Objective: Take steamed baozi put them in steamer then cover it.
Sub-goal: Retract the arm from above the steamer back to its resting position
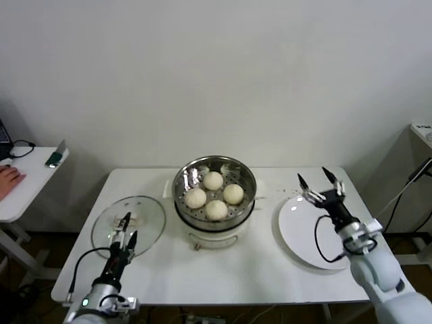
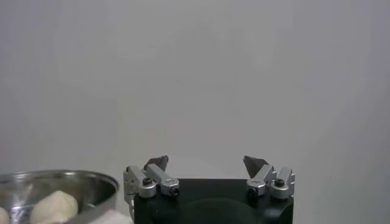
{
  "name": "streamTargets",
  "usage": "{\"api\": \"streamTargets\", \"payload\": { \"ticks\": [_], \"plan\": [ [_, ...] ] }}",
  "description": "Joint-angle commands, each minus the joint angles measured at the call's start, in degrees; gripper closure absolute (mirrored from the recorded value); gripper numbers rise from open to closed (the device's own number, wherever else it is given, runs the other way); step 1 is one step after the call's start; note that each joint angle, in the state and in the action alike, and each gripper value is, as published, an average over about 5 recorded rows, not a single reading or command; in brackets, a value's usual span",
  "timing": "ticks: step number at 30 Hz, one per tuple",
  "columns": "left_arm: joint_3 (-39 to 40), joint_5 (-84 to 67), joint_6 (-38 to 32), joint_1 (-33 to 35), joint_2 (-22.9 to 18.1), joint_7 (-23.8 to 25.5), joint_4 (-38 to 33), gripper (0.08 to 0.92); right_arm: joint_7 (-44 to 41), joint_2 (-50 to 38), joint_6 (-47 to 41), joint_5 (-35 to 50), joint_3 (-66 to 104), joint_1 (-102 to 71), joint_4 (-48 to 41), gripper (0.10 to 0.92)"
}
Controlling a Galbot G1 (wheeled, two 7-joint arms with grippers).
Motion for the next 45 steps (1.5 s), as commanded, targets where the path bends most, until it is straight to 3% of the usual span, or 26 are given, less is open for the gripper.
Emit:
{"api": "streamTargets", "payload": {
  "ticks": [1, 23, 34, 45],
  "plan": [
    [2.9, 17.1, 5.1, -11.2, -0.9, -1.1, 14.9, 0.177, -2.5, 10.1, 1.9, -2.6, 16.0, -18.9, 2.0, 0.203],
    [2.4, 11.6, 4.0, -24.2, -1.4, -4.8, 35.4, 0.177, -4.8, 13.5, 2.2, -5.9, 18.3, -20.2, -0.8, 0.203],
    [2.2, 9.7, 2.9, -29.0, -1.3, -7.8, 40.5, 0.177, -5.0, 12.0, 1.7, -8.7, 16.2, -17.3, -3.0, 0.203],
    [2.8, 5.2, 2.3, -30.1, -1.0, -9.0, 40.7, 0.177, -4.8, 11.3, 1.1, -11.2, 13.1, -13.9, -5.1, 0.203]
  ]
}}
